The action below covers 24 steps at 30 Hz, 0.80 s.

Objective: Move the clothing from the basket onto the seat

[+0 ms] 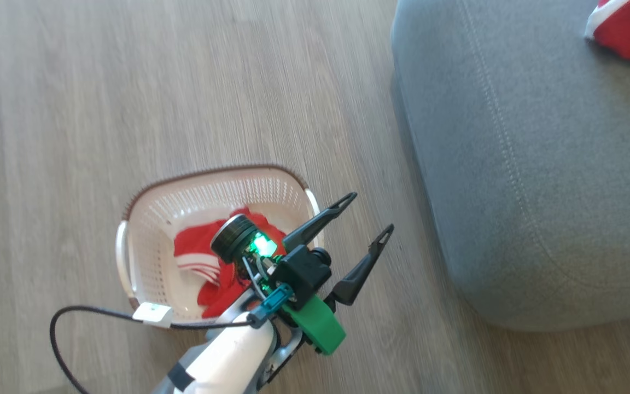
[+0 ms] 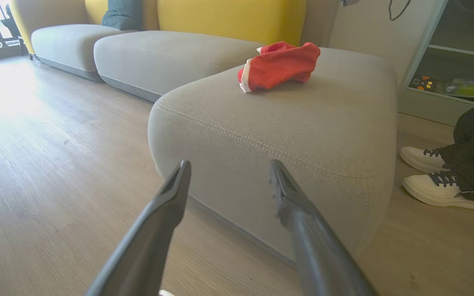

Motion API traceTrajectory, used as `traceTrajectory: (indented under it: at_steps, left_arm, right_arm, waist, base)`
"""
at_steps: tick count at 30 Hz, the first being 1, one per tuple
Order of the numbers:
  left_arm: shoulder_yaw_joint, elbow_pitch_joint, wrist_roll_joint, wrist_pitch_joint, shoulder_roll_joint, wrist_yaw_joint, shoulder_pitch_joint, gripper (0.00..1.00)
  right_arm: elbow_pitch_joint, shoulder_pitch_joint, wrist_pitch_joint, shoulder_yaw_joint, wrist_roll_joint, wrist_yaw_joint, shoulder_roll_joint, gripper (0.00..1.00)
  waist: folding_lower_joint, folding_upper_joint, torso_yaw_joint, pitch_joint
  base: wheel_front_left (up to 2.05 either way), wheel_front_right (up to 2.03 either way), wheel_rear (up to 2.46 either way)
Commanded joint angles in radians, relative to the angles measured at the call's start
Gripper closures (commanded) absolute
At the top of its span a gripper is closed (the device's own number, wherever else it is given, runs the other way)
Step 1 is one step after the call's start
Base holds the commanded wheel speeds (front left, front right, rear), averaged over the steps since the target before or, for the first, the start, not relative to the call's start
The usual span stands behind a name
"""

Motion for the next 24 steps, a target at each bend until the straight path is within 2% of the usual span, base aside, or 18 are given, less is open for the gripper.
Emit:
traceTrajectory:
  at_steps: [1,10,13,14,17,18,21,24]
  left_arm:
    - [0.032,-0.039,-0.012,-0.005,-0.013,0.012,0.002,0.00]
    - [0.099,-0.049,-0.046,-0.005,-0.014,0.054,0.063,0.00]
    - [0.139,-0.045,-0.067,-0.005,-0.014,0.063,0.089,0.00]
    - [0.165,-0.044,-0.069,-0.005,-0.014,0.067,0.100,0.00]
    - [0.205,-0.058,-0.070,-0.005,-0.014,0.080,0.109,0.00]
    - [0.205,-0.058,-0.070,-0.005,-0.014,0.080,0.109,0.00]
    - [0.249,-0.074,-0.071,-0.005,-0.014,0.102,0.119,0.00]
    - [0.298,-0.088,-0.067,-0.005,-0.014,0.123,0.126,0.00]
  right_arm:
    - [-0.027,0.008,-0.025,0.027,0.018,0.000,-0.005,0.00]
    - [-0.064,0.036,-0.182,0.261,0.203,0.000,0.068,0.00]
    - [-0.155,0.092,-0.198,0.374,0.305,0.000,0.093,0.00]
    - [-0.263,0.158,-0.201,0.471,0.418,0.000,0.104,0.00]
    - [-0.462,0.286,-0.202,0.615,0.587,0.000,0.026,0.00]
    - [-0.462,0.286,-0.202,0.615,0.587,0.000,0.026,0.00]
    - [-0.664,0.402,-0.203,0.685,0.731,0.000,-0.068,0.00]
    - [-0.829,0.503,-0.203,0.691,0.805,0.000,-0.126,0.00]
  waist:
    - [0.0001,-0.0001,0.016,-0.060]
    - [0.0001,-0.0001,0.036,-0.189]
    - [0.0001,-0.0001,0.046,-0.226]
    - [0.0001,-0.0001,0.054,-0.245]
    - [0.0001,-0.0001,0.073,-0.264]
    - [0.0001,-0.0001,0.073,-0.264]
    - [0.0001,-0.0001,0.093,-0.278]
    - [0.0001,-0.0001,0.110,-0.283]
  base:
    - [0.00,0.00,0.00]
    - [0.00,0.00,0.00]
    - [0.00,0.00,0.00]
    - [0.00,0.00,0.00]
    - [0.00,0.00,0.00]
    - [0.00,0.00,0.00]
    - [0.00,0.00,0.00]
    - [0.00,0.00,0.00]
